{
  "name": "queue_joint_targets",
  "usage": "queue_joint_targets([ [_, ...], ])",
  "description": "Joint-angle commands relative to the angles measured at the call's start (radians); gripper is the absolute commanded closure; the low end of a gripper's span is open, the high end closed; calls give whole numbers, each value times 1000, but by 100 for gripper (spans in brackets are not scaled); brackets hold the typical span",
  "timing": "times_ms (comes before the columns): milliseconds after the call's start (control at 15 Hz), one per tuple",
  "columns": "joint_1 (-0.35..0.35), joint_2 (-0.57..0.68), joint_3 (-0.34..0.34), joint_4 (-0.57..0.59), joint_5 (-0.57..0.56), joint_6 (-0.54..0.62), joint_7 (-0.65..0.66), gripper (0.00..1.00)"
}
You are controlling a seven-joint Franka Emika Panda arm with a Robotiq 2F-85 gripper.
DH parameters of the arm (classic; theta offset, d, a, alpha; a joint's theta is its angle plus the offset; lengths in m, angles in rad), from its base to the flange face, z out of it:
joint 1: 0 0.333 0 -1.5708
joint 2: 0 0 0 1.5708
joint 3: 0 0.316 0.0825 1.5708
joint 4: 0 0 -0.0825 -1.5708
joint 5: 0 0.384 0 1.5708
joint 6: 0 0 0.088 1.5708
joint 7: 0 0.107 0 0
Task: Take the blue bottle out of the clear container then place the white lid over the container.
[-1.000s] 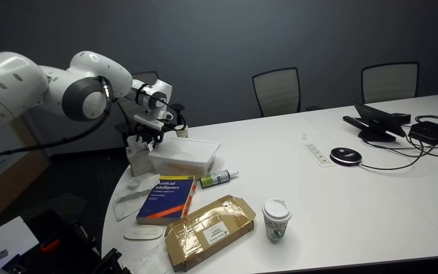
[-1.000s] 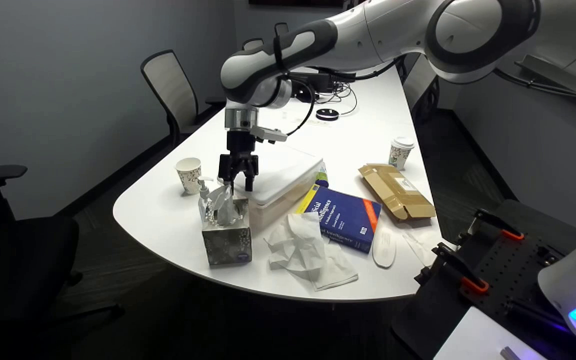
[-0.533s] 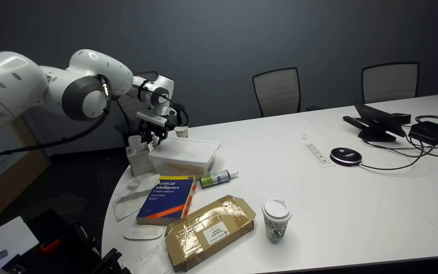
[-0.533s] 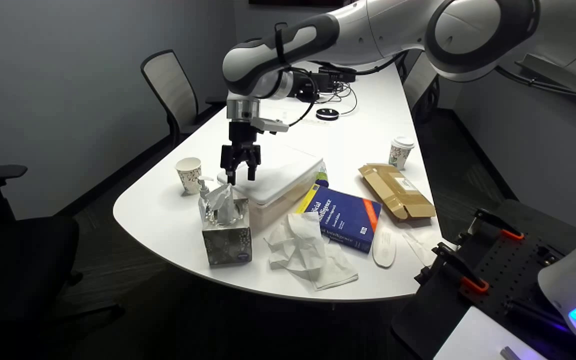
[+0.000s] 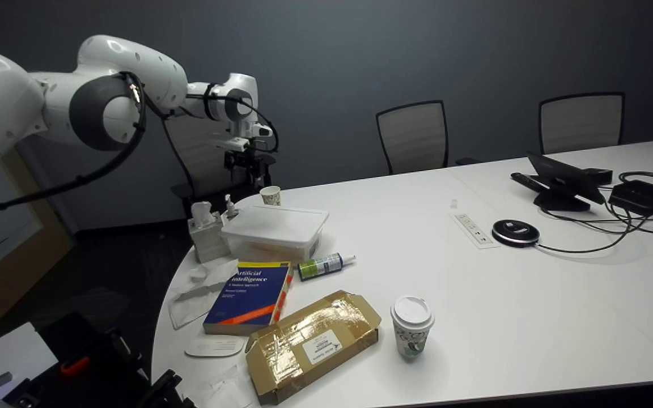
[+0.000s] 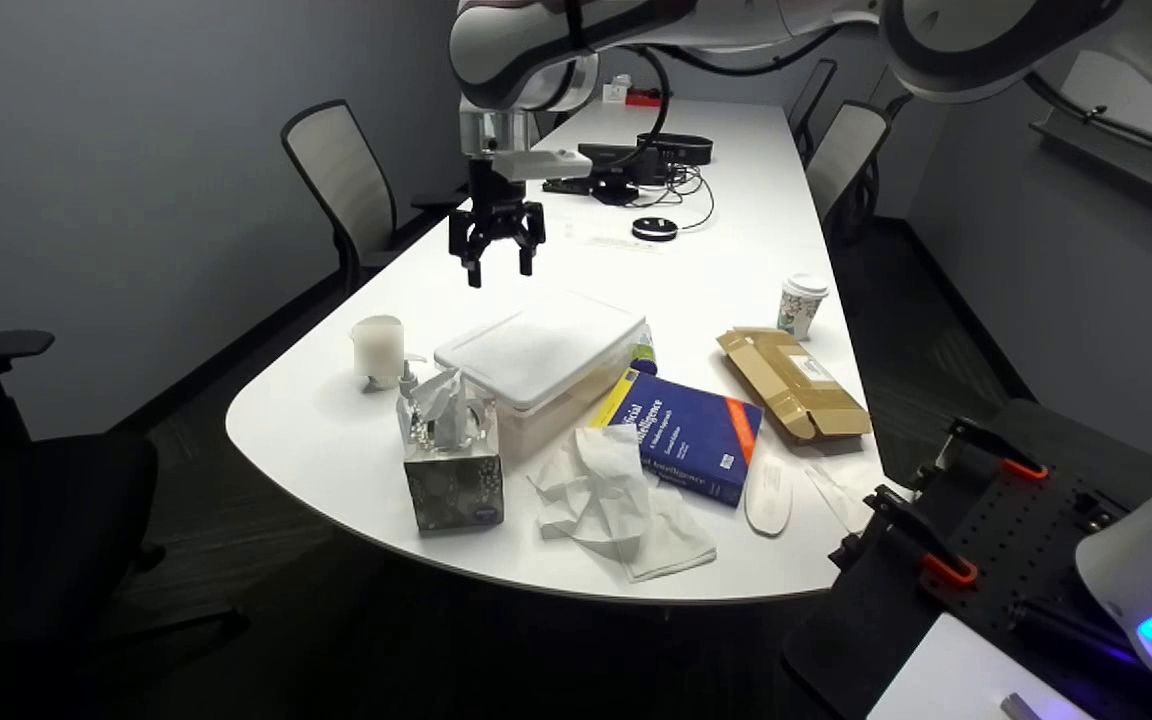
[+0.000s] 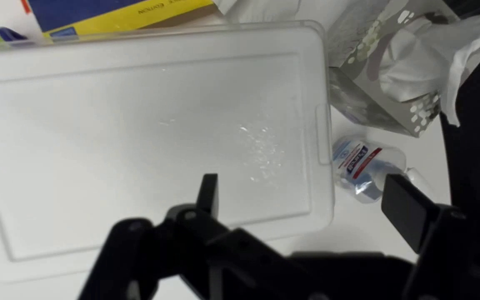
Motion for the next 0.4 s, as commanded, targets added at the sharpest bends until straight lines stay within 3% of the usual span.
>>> queue_joint_targets([
  [0, 29, -71, -55, -44, -38, -79, 144, 0],
  [333, 37, -76, -67, -30, -41, -158, 206, 0],
])
